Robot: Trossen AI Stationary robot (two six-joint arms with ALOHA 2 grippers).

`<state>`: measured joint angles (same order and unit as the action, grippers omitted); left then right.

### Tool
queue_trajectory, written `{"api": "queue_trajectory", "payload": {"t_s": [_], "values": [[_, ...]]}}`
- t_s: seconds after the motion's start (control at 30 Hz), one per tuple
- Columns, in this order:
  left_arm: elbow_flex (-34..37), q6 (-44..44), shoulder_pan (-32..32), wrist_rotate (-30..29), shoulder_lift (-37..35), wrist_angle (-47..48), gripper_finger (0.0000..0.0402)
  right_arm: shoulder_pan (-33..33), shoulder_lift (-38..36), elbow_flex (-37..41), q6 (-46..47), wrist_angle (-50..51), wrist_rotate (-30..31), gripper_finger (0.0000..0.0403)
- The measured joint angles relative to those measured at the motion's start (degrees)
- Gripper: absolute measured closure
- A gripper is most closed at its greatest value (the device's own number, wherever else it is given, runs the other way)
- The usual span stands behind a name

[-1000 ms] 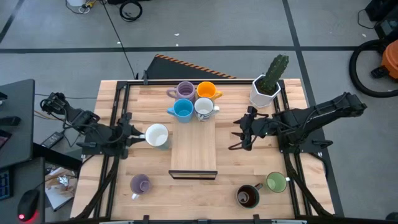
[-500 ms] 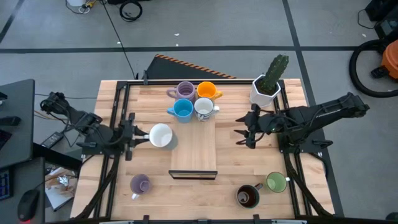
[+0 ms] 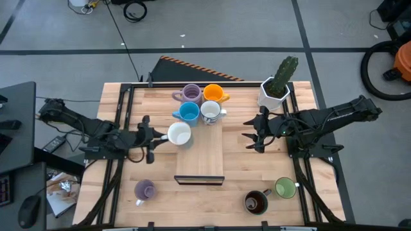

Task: Place coffee mugs
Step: Put the blue mug on the shelf

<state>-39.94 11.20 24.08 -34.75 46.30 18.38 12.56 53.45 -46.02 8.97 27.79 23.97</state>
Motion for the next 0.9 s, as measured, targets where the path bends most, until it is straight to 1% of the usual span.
{"api": "queue_trajectory", "payload": {"t_s": [0.07,0.2,0.3,0.47,0.73,0.9], "values": [[0.0,0.3,-2.0,1.2,0.9,-0.5,0.0347,0.0,0.0,0.0,-0.3,-0.3,0.0,0.0187],[0.0,-0.4,-5.5,6.9,2.9,-2.2,0.0347,0.0,0.0,0.0,-0.6,-0.4,0.0,0.0187],[0.0,-1.4,-7.5,9.4,3.6,-3.0,0.0347,0.0,0.0,0.0,-0.6,-0.4,0.0,0.0188],[0.0,-1.4,-10.3,10.5,4.4,-2.7,0.0347,0.0,0.0,0.0,-0.4,-0.4,0.0,0.0188],[0.0,-2.0,-12.1,11.8,4.4,-2.8,0.0345,0.0,0.0,0.0,0.0,-0.4,0.0,0.0188],[-0.2,-1.5,-12.1,11.3,4.3,-3.3,0.0304,0.0,0.0,0.0,0.3,-0.4,0.0,0.0188]]}}
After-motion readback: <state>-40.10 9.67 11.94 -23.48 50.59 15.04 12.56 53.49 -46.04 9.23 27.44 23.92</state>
